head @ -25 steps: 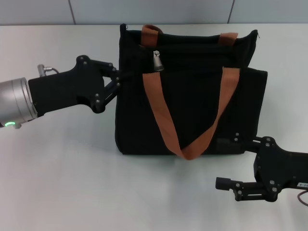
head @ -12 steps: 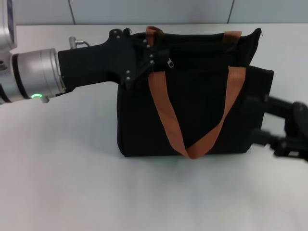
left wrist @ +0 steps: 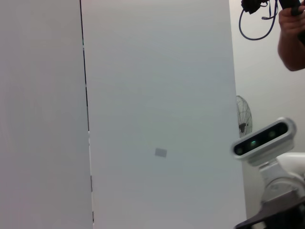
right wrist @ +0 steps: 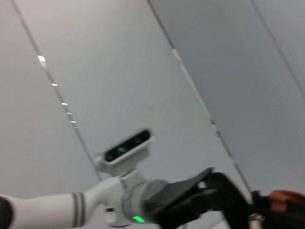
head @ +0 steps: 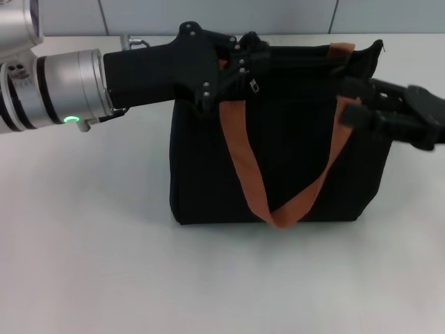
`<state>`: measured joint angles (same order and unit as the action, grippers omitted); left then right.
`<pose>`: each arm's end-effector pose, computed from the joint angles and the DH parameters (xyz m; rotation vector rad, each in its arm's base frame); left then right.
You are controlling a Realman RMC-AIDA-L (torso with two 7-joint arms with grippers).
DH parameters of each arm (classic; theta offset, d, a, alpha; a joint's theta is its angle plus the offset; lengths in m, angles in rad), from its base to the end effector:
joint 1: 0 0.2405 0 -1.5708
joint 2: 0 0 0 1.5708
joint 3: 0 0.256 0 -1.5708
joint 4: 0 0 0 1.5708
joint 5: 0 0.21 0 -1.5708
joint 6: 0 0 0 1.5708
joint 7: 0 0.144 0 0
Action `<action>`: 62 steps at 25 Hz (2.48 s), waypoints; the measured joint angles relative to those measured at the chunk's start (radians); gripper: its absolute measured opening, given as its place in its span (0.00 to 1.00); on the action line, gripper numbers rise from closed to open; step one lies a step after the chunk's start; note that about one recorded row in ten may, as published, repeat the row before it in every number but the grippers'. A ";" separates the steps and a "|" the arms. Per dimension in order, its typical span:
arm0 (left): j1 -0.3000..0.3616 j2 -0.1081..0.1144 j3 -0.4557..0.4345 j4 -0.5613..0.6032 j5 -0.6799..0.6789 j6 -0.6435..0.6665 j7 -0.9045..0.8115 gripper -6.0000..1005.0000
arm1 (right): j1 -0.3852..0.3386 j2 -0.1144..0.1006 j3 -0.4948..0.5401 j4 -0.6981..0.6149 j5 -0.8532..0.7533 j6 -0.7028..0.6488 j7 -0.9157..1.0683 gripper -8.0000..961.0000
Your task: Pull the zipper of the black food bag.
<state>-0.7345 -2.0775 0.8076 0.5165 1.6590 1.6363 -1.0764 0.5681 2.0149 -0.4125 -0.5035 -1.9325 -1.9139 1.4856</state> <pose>-0.1591 0.3627 -0.0086 -2.7130 0.0020 -1.1292 0.2434 0.3103 0.0436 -2.6621 0.7639 1.2978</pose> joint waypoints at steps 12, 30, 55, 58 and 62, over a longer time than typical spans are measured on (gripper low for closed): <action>-0.020 -0.001 0.012 -0.007 -0.065 0.006 -0.008 0.03 | 0.063 0.043 -0.032 0.000 -0.004 0.127 -0.063 0.85; -0.027 -0.002 0.026 -0.026 -0.085 0.014 -0.013 0.03 | 0.088 0.065 -0.033 0.036 0.000 0.149 -0.155 0.85; -0.018 -0.002 0.027 -0.050 -0.087 0.014 -0.001 0.04 | 0.106 0.070 -0.038 0.113 0.020 0.227 -0.194 0.25; -0.017 -0.001 0.027 -0.049 -0.087 0.014 0.002 0.04 | 0.110 0.070 -0.042 0.114 0.021 0.227 -0.190 0.25; -0.017 -0.001 0.027 -0.050 -0.087 0.014 0.011 0.04 | 0.112 0.070 -0.044 0.123 0.021 0.227 -0.188 0.25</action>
<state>-0.7516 -2.0784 0.8344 0.4664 1.5721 1.6503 -1.0653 0.6801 2.0846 -0.4564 -0.3803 -1.9112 -1.6867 1.2972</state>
